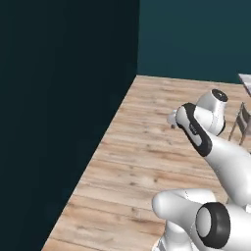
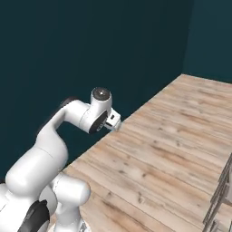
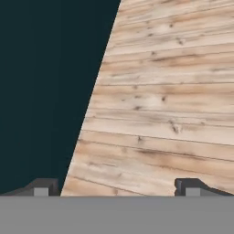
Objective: Place the large bottle from the dining counter next to the other large bottle outside the sink, and place the small bottle from the dining counter next to the other small bottle inside the sink.
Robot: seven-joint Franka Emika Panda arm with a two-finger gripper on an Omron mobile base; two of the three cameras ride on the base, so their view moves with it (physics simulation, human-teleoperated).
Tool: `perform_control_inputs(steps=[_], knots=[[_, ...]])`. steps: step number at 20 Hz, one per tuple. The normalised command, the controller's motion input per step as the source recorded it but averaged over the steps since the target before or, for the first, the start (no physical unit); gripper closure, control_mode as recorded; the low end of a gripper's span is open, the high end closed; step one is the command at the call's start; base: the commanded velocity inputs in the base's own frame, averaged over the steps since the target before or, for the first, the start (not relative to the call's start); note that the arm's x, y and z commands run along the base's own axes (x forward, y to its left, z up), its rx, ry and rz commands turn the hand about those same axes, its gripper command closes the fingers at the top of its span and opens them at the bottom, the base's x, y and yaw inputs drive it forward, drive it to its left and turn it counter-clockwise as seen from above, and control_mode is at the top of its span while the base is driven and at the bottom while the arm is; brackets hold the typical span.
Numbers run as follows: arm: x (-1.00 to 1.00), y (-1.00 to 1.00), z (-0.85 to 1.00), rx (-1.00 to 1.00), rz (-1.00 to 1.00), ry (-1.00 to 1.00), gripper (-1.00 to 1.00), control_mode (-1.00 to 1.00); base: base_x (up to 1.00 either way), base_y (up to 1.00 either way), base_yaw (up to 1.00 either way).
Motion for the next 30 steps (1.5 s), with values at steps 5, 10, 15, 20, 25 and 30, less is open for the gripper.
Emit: perform_control_inputs(steps=[5,10,15,20,25,30], knots=[[0.00,0.00,0.00,0.00,0.00,0.00,-1.00,1.00,0.95,0.00,-0.58],[0.00,0.00,0.00,0.00,0.00,0.00,-1.00,1.00,0.94,0.00,-0.57],[0.00,0.00,0.00,0.00,0.00,0.00,-1.00,1.00,0.95,0.00,-0.55],[0.00,0.00,0.00,0.00,0.00,0.00,-1.00,1.00,0.81,0.06,-0.51],[0.00,0.00,0.00,0.00,0.00,0.00,-1.00,1.00,0.48,0.28,-0.46],[0.00,0.00,0.00,0.00,0.00,0.00,-1.00,1.00,0.05,0.53,-0.34]])
